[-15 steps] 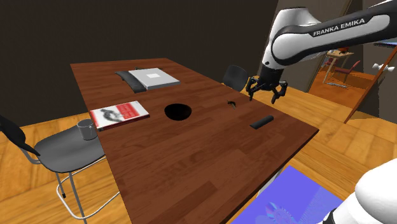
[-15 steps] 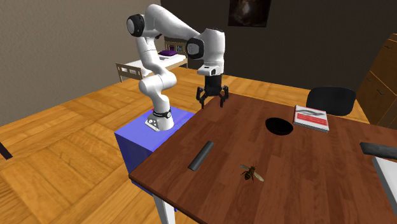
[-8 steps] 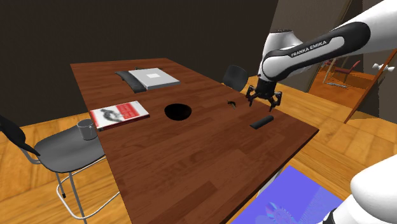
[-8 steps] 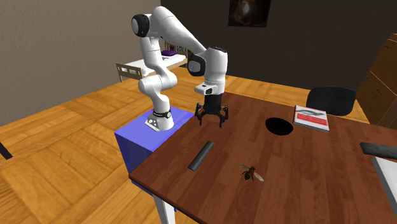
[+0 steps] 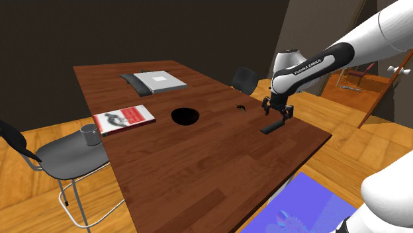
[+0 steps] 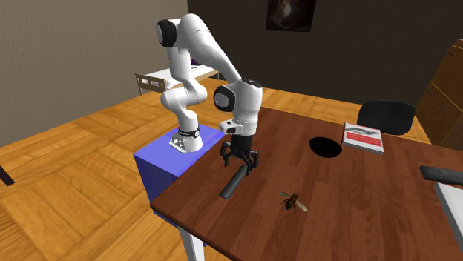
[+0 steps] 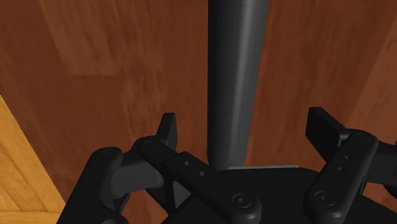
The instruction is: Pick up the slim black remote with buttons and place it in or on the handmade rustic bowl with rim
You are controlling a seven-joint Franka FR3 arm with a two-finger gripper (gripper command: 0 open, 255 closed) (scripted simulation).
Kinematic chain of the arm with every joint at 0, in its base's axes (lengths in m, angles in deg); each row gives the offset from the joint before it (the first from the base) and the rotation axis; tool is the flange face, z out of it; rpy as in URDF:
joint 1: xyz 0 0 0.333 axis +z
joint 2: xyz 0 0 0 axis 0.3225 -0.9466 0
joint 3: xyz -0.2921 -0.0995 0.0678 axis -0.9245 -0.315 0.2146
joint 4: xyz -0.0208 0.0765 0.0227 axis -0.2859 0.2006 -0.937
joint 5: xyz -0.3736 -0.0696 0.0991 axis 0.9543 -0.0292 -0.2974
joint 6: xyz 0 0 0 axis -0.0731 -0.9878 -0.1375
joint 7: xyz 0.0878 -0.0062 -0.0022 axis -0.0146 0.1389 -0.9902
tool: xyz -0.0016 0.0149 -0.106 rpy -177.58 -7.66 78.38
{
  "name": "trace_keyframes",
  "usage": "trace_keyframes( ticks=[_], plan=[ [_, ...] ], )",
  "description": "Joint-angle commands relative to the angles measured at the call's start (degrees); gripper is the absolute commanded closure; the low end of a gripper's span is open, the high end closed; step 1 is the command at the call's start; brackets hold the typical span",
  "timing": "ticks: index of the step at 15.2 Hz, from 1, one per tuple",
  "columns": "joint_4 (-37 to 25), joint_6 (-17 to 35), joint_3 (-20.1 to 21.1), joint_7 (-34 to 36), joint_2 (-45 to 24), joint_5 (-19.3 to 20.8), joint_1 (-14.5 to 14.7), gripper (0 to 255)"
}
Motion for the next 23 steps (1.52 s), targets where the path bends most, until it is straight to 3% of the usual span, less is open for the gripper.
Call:
trace_keyframes(
  ticks=[1, 8, 15, 16, 23],
  plan=[
    [-0.31, 1.76, -0.53, 2.54, -2.35, 1.29, -0.67, 0],
    [0.63, 6.43, -1.24, 3.95, -6.16, 3.46, -1.18, 0],
    [0.63, 6.43, -1.24, 3.95, -6.15, 3.45, -1.18, 0],
    [0.63, 6.43, -1.24, 3.95, -6.15, 3.45, -1.18, 255],
    [1.0, 6.62, -1.27, 3.99, -5.97, 3.52, -1.21, 255]
  ],
)
